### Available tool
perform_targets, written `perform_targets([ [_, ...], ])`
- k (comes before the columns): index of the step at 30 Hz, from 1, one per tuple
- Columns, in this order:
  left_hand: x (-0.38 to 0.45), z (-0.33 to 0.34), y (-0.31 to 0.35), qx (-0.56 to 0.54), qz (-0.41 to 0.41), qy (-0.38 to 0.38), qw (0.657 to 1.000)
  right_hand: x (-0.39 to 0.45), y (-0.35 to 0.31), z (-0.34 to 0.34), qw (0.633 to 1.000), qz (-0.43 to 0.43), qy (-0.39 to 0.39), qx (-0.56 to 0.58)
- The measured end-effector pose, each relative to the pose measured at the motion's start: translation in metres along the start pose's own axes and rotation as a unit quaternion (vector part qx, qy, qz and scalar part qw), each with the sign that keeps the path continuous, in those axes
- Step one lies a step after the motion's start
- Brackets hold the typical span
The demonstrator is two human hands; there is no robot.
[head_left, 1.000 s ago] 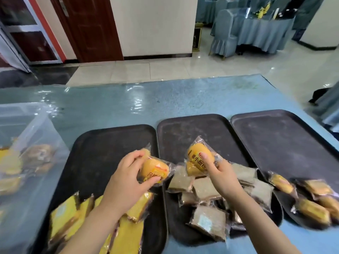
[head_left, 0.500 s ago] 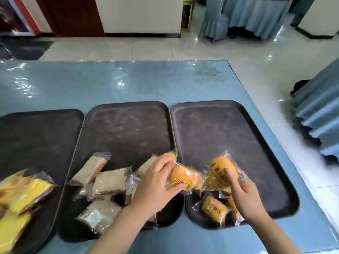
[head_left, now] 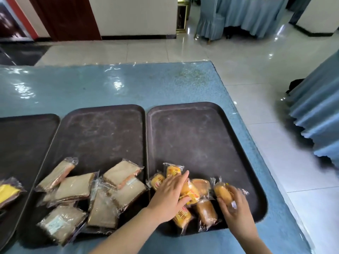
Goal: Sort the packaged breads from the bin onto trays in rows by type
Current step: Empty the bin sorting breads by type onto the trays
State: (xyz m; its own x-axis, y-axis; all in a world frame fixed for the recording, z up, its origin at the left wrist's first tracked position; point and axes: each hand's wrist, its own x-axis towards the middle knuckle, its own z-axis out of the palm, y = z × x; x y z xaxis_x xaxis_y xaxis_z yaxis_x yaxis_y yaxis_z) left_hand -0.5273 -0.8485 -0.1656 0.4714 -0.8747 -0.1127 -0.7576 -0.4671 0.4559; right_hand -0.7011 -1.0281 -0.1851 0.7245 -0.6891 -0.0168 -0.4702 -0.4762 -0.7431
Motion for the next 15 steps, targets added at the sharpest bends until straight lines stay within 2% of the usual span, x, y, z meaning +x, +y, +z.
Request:
perform_targets([
  [2,0.005,0.004,0.001,0.002,0.01,-0.009,1.0,0.0,0.013,0.003,0.991,-0.05,-0.036,-0.117],
  [4,0.01,0.008,0.001,0.038,0.014,-0.009,0.999,-0.003,0.013,0.002,0.976,-0.04,-0.086,-0.194],
  [7,0.014,0.011,0.004,0.122,0.019,-0.02,0.992,-0.003,0.007,-0.004,0.974,-0.018,-0.109,-0.196],
  [10,0.016,0.003,0.006,0.122,0.01,-0.063,0.99,0.003,-0.018,-0.016,0.979,0.012,-0.124,-0.163],
  [15,0.012,-0.016,-0.006,0.128,0.038,0.0,0.991,0.022,-0.047,-0.04,0.941,0.044,-0.258,-0.213],
])
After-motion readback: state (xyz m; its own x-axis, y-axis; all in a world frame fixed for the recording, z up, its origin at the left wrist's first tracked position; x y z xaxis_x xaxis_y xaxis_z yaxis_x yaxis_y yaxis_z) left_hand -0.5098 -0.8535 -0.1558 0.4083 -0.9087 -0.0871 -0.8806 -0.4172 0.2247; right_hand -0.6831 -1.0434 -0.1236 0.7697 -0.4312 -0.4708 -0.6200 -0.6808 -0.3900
